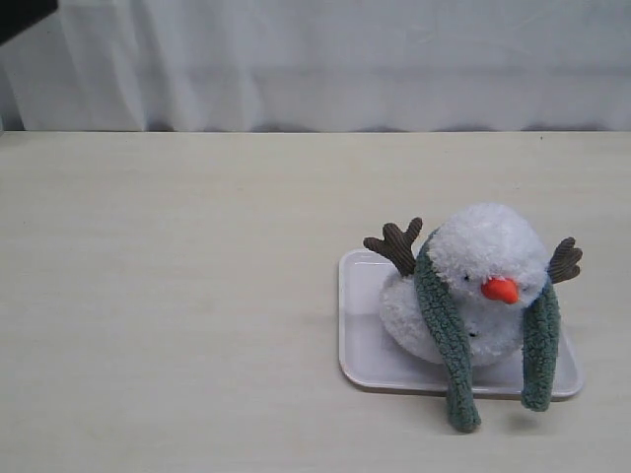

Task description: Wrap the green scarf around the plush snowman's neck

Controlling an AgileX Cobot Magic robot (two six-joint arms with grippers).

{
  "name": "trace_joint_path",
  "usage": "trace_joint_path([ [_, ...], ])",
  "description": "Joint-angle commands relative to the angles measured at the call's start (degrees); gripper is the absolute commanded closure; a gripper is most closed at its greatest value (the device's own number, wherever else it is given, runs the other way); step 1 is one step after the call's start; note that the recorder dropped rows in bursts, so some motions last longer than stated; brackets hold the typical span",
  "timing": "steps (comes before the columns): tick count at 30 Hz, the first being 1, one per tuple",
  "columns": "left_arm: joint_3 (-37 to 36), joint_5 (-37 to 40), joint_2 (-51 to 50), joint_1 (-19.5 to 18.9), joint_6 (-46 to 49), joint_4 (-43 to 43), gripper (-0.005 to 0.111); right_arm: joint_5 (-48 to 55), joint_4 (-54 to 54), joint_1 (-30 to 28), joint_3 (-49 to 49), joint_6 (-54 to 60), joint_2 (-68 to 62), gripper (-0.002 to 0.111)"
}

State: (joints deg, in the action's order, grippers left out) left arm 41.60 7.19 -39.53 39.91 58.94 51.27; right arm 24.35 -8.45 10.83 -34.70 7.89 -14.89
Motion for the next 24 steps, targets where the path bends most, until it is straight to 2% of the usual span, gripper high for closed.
trace_joint_path([
  [1, -0.2, 2.42, 4.81, -0.2, -0.52, 0.43, 0.107, -0.59, -0.11, -0.18, 0.17, -0.19, 3.13, 0.104],
  [9, -0.2, 6.17, 12.37, -0.2, -0.37, -0.01, 0.107, -0.59, -0.11, -0.18, 0.17, -0.19, 7.87, 0.104],
  [24, -0.2, 6.06, 12.34, -0.2, -0.37, -0.01, 0.107, -0.49, -0.11, -0.18, 0.17, -0.19, 7.93, 0.104],
])
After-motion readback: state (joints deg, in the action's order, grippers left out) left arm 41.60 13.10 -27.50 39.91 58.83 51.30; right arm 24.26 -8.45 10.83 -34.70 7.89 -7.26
